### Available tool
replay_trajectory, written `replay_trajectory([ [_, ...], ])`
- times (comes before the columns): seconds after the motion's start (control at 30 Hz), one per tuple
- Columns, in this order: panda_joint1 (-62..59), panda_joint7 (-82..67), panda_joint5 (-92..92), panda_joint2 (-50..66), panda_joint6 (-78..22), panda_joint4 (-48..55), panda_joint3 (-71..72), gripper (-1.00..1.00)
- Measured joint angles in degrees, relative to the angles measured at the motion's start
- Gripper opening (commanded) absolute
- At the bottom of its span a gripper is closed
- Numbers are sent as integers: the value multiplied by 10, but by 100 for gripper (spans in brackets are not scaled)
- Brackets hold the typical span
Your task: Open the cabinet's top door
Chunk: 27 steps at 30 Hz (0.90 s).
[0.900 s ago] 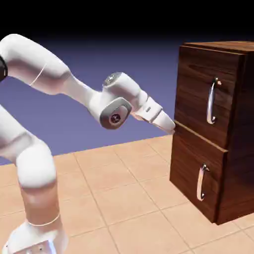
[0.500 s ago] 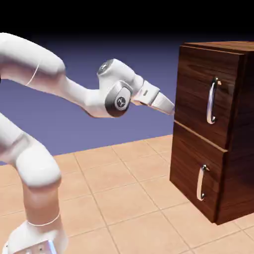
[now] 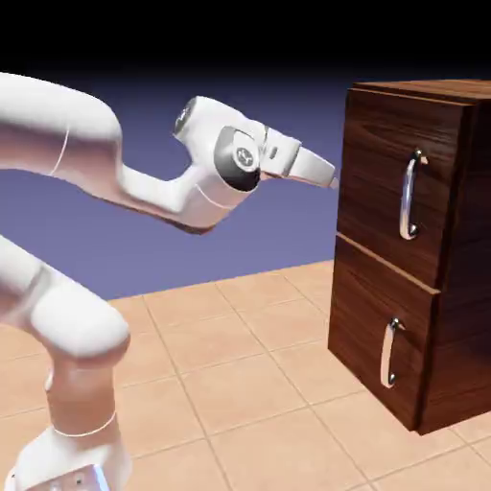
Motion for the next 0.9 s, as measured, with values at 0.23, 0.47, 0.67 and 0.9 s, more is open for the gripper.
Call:
replay_trajectory([
  [0.23,63,125,-174,-26,-11,29,-70,100],
  [0.47,127,250,-349,-52,-23,58,-139,100],
  [0.67,181,356,-498,-74,-33,83,-199,100],
  [0.9,244,481,-673,-100,-44,112,-268,100],
])
